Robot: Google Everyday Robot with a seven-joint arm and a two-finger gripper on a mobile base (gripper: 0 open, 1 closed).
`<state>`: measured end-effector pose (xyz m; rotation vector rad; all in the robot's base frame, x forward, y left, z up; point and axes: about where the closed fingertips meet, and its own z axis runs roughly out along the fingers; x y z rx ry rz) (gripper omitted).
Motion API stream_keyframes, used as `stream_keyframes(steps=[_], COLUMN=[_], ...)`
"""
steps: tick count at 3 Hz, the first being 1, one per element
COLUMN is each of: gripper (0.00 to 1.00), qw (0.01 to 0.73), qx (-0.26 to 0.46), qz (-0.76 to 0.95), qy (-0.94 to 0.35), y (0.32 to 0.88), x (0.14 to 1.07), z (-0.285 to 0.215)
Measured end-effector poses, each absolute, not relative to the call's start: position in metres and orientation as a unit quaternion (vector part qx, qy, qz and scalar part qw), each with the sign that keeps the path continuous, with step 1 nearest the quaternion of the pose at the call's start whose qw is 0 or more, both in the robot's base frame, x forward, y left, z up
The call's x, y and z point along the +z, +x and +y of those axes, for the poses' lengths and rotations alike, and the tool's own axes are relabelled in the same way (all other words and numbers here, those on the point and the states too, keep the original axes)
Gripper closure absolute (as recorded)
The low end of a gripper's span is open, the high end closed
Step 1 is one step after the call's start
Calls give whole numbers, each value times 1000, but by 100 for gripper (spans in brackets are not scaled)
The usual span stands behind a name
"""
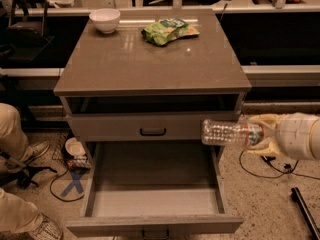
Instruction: Pick water bottle from middle drawer and place on counter
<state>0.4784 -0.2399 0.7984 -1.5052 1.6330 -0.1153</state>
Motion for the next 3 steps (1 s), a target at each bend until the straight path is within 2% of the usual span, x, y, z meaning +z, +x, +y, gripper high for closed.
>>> stream_keyframes(steps=[2, 3], gripper=[100, 100], qw=[476, 476], qx=[-29, -29], qz=[675, 675], qy=[-562, -562], y=[549, 549], x=[907, 907], z=[-234, -234])
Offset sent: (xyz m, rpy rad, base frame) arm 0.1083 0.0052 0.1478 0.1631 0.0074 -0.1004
